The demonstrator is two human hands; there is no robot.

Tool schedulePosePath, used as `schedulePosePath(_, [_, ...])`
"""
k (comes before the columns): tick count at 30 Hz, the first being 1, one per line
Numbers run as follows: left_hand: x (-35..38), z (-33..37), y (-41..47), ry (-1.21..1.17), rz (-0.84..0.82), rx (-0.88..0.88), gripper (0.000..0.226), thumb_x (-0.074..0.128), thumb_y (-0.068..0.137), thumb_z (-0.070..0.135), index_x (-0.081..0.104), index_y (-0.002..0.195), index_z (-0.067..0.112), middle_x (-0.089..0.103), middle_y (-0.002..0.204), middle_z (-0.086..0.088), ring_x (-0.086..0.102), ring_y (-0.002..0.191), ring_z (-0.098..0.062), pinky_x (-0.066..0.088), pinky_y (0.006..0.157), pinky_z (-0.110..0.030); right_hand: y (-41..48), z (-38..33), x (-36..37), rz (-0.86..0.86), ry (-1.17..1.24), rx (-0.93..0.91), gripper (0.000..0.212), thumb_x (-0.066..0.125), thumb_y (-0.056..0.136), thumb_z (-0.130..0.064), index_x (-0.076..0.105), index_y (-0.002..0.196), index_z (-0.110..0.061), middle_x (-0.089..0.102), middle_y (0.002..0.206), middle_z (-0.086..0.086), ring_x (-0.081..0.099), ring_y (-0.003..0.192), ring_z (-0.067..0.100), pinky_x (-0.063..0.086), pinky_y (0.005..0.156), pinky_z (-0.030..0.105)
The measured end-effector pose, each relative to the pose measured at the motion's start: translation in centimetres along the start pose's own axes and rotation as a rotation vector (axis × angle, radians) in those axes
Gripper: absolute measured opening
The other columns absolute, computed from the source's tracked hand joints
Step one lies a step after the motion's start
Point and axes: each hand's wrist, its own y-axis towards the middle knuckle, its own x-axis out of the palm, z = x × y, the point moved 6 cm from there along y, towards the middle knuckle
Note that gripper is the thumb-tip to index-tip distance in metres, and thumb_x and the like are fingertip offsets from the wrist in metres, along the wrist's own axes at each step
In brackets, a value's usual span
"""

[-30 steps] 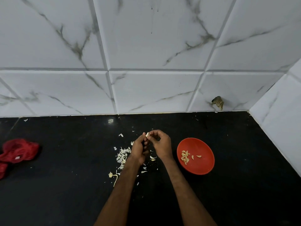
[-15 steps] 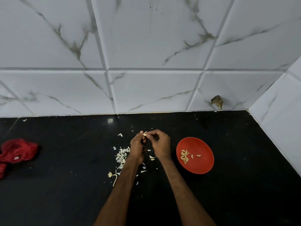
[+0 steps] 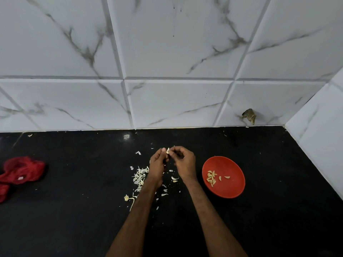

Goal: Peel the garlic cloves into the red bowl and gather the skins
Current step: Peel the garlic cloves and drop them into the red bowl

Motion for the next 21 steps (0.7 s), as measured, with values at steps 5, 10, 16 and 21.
schedulePosePath(5, [0.1, 0.3, 0.3, 0.099, -0.014, 0.076, 0.032, 0.041, 0.107, 0.023, 0.054, 0.086, 0.002, 0.041, 0.065, 0.0, 0.037, 0.051, -0.001, 0.034, 0.047, -0.014, 0.0, -0.5, -0.2, -0.002, -0.048, -0.028, 0.013, 0.072, 0.088, -0.004, 0.076, 0.096, -0.014, 0.074, 0.091, -0.005, 0.07, 0.088, 0.009, 0.059, 0.079, 0.032])
schedulePosePath(10, [-0.7, 0.4, 0.8, 0.332, 0.0, 0.186, 0.027, 0.052, 0.103, 0.035, 0.064, 0.096, 0.012, 0.067, 0.085, 0.001, 0.062, 0.077, -0.01, 0.051, 0.071, -0.023, 0.5, -1.6, -0.9, 0.014, -0.178, -0.086, 0.023, 0.072, 0.086, -0.001, 0.066, 0.099, -0.019, 0.067, 0.094, -0.007, 0.064, 0.089, -0.001, 0.053, 0.077, 0.015])
schedulePosePath(16, [-0.4, 1.3, 1.0, 0.383, 0.014, 0.304, 0.008, 0.069, 0.093, 0.017, 0.069, 0.098, 0.011, 0.071, 0.088, 0.0, 0.066, 0.079, -0.011, 0.053, 0.073, -0.027, 0.6, -2.3, -0.9, -0.027, -0.403, -0.181, 0.028, 0.072, 0.086, -0.005, 0.062, 0.103, -0.026, 0.06, 0.099, -0.008, 0.059, 0.089, 0.001, 0.053, 0.077, 0.022])
schedulePosePath(21, [-1.6, 0.4, 1.3, 0.344, 0.05, 0.248, 0.015, 0.063, 0.097, 0.022, 0.071, 0.09, 0.012, 0.064, 0.068, 0.01, 0.054, 0.061, -0.003, 0.044, 0.06, -0.025, 0.6, -2.4, -1.0, -0.045, -0.315, -0.159, 0.03, 0.075, 0.085, -0.005, 0.061, 0.099, -0.027, 0.064, 0.09, -0.011, 0.064, 0.087, 0.004, 0.055, 0.077, 0.023])
